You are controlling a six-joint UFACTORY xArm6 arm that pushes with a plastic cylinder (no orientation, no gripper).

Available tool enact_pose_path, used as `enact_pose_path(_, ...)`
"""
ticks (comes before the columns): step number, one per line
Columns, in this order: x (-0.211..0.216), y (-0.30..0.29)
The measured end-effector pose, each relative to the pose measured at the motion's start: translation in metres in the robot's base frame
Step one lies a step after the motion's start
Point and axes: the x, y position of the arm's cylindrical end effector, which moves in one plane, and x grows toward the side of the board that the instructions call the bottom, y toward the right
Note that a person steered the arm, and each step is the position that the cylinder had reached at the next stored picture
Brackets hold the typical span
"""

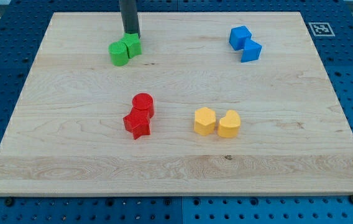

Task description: Place your arm right to the green circle

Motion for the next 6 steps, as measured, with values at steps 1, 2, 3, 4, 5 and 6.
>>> enact_pose_path(1, 0.001, 0.030)
enact_pose_path(2, 0.005, 0.038)
enact_pose_path(3, 0.034, 0.044)
enact_pose_path(4, 0.043, 0.068)
enact_pose_path(5, 0.065, 0.074)
enact_pose_path(6, 0.068, 0.074)
